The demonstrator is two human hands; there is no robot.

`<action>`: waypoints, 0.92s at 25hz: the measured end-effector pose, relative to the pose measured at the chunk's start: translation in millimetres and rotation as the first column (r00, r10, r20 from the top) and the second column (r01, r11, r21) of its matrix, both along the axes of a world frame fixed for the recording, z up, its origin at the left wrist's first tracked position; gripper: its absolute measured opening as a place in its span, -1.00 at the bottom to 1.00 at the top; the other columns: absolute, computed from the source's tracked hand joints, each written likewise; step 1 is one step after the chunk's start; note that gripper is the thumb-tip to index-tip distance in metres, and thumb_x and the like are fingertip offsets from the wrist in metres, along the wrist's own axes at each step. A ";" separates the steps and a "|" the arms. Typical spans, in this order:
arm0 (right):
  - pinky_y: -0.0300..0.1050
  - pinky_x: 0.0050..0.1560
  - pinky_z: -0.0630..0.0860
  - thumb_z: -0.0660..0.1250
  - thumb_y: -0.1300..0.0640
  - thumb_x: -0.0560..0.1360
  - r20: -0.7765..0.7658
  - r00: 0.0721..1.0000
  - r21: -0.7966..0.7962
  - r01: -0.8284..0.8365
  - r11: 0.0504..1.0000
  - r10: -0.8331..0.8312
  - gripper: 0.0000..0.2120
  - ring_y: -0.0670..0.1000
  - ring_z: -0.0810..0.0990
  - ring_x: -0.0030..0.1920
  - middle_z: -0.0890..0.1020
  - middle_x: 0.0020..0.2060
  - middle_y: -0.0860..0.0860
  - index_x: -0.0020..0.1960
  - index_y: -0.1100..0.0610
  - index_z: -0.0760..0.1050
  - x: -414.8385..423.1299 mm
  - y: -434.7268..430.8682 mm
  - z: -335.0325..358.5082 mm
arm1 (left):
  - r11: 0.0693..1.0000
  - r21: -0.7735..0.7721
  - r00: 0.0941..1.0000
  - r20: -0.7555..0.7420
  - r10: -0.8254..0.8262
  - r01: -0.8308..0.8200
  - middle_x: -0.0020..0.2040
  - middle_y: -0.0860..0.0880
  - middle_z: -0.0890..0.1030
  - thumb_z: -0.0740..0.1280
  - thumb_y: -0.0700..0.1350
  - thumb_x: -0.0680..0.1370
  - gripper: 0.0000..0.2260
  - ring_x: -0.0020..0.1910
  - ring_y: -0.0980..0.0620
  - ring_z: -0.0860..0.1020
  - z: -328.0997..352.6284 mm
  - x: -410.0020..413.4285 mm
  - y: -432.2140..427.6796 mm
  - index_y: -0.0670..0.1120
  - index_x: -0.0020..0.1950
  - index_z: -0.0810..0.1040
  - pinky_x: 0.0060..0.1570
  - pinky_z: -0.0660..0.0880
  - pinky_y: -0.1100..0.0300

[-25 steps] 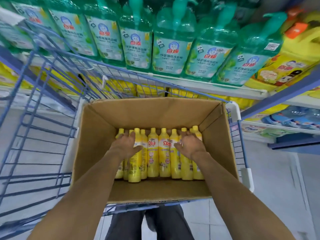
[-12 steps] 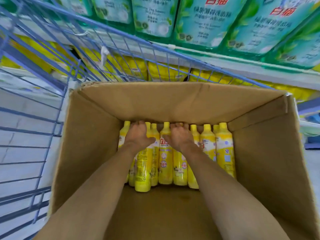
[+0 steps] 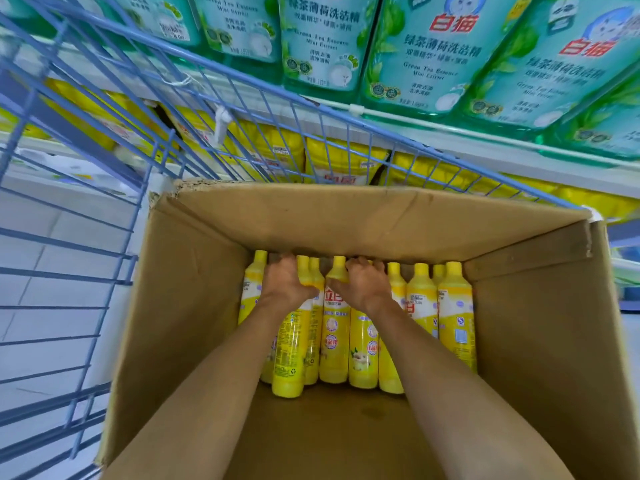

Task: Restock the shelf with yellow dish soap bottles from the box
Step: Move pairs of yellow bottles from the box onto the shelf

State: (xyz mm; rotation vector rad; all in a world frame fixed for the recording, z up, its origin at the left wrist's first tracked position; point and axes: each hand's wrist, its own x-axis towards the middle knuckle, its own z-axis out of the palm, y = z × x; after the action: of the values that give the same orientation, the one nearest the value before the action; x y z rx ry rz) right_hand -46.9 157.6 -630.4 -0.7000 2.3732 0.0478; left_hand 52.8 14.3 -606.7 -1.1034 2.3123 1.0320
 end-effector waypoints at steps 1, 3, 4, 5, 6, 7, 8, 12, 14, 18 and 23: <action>0.12 0.34 0.35 0.24 -0.34 0.52 -0.007 1.000 -0.013 0.015 1.000 -0.015 -0.37 0.29 0.38 0.34 0.48 0.35 0.07 0.35 0.11 0.46 1.0 1.2 -2.6 | 1.000 0.019 1.000 0.003 0.019 -0.019 0.10 -0.18 0.61 0.65 0.02 0.27 -0.39 0.11 -0.21 0.58 -0.9 0.1 -0.4 -0.18 0.17 0.48 -0.10 0.51 0.07; 0.11 0.36 0.31 0.23 -0.35 0.52 -0.003 1.000 -0.032 0.028 0.999 -0.029 -0.36 0.29 0.35 0.36 0.48 0.35 0.06 0.37 0.10 0.45 -0.5 3.5 -4.9 | 0.998 0.048 0.999 -0.006 0.052 -0.051 0.07 -0.16 0.64 0.66 0.01 0.25 -0.42 0.08 -0.19 0.60 -0.5 0.3 -2.5 -0.15 0.14 0.52 -0.09 0.54 0.07; 0.11 0.40 0.26 0.22 -0.35 0.53 0.009 1.000 -0.041 0.016 0.999 -0.016 -0.36 0.29 0.34 0.38 0.47 0.37 0.06 0.38 0.11 0.44 -0.8 6.0 -5.2 | 0.996 0.066 0.998 -0.009 0.063 -0.062 0.07 -0.15 0.65 0.66 0.01 0.25 -0.43 0.08 -0.19 0.61 0.1 1.3 -2.6 -0.14 0.14 0.53 -0.05 0.56 0.05; 0.11 0.45 0.21 0.21 -0.32 0.56 0.022 1.000 -0.055 0.000 0.999 0.001 -0.38 0.28 0.32 0.41 0.46 0.39 0.07 0.41 0.11 0.42 0.2 10.2 -4.8 | 0.995 0.075 0.998 -0.010 0.066 -0.065 0.08 -0.15 0.65 0.66 0.01 0.26 -0.43 0.09 -0.19 0.61 2.4 2.6 -1.3 -0.14 0.15 0.54 -0.01 0.58 0.02; 0.11 0.48 0.16 0.20 -0.28 0.58 0.019 0.999 -0.075 -0.027 0.997 0.029 -0.41 0.27 0.31 0.44 0.45 0.42 0.06 0.43 0.11 0.40 1.0 14.7 -4.0 | 0.995 0.072 0.998 -0.005 0.063 -0.062 0.09 -0.15 0.65 0.65 0.02 0.27 -0.44 0.11 -0.19 0.61 5.3 3.6 0.3 -0.14 0.16 0.55 0.02 0.58 0.01; 0.11 0.50 0.14 0.19 -0.23 0.60 0.003 0.998 -0.096 -0.061 0.994 0.062 -0.45 0.27 0.31 0.46 0.44 0.43 0.06 0.43 0.11 0.40 1.6 19.4 -2.5 | 0.996 0.066 0.998 0.006 0.057 -0.057 0.10 -0.15 0.64 0.64 0.04 0.29 -0.45 0.12 -0.19 0.61 8.5 4.8 2.3 -0.14 0.17 0.55 0.03 0.58 0.01; 0.10 0.50 0.14 0.20 -0.17 0.62 -0.020 0.996 -0.121 -0.094 0.988 0.092 -0.51 0.26 0.33 0.46 0.45 0.43 0.05 0.42 0.10 0.42 1.3 23.6 1.1 | 0.997 0.059 0.998 0.012 0.054 -0.054 0.11 -0.14 0.64 0.63 0.04 0.30 -0.45 0.12 -0.20 0.60 11.2 5.7 3.1 -0.14 0.18 0.55 0.04 0.57 0.01; -0.01 0.42 0.25 0.33 0.23 0.56 -0.081 0.989 -0.290 -0.143 0.946 0.124 -0.70 0.21 0.50 0.32 0.59 0.28 0.09 0.28 0.17 0.57 3.5 32.3 26.6 | 0.986 0.124 0.993 -0.002 0.114 -0.113 0.24 -0.12 0.59 0.61 -0.03 0.36 -0.41 0.24 -0.16 0.55 19.2 10.9 2.1 -0.16 0.31 0.49 0.11 0.51 0.11; -0.01 0.35 0.35 0.39 0.28 0.50 -0.085 0.993 -0.383 -0.106 0.918 0.079 -0.66 0.21 0.56 0.24 0.63 0.22 0.08 0.27 0.17 0.60 4.8 38.2 38.6 | 0.980 0.138 0.990 -0.005 0.144 -0.142 0.27 -0.13 0.56 0.60 -0.05 0.39 -0.38 0.26 -0.13 0.53 28.9 14.2 2.7 -0.17 0.36 0.46 0.08 0.45 0.16; -0.04 0.35 0.41 0.42 0.19 0.51 -0.082 0.994 -0.442 -0.104 0.891 0.075 -0.52 0.14 0.50 0.31 0.52 0.38 -0.03 0.42 0.06 0.49 12.3 56.2 65.6 | 0.980 0.149 0.987 -0.070 0.143 -0.131 0.07 -0.08 0.55 0.64 -0.05 0.33 -0.43 0.08 -0.07 0.54 56.3 18.5 5.6 -0.15 0.24 0.49 -0.07 0.42 0.19; -0.09 0.25 0.48 0.56 0.03 0.43 0.059 0.989 -0.432 0.147 0.890 -0.135 -0.44 0.08 0.55 0.26 0.56 0.30 0.07 0.38 0.08 0.50 8.2 55.6 91.9 | 0.986 0.145 0.983 -0.156 0.101 -0.079 0.04 0.00 0.50 0.66 -0.05 0.30 -0.38 0.05 -0.01 0.48 74.2 23.6 17.6 -0.13 0.26 0.49 -0.07 0.37 0.22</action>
State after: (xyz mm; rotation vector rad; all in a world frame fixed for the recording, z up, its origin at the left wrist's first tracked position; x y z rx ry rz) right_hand -38.6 213.2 -538.5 -0.7198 2.4223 -0.5703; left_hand 76.4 31.9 -532.5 -1.1150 2.2911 1.3410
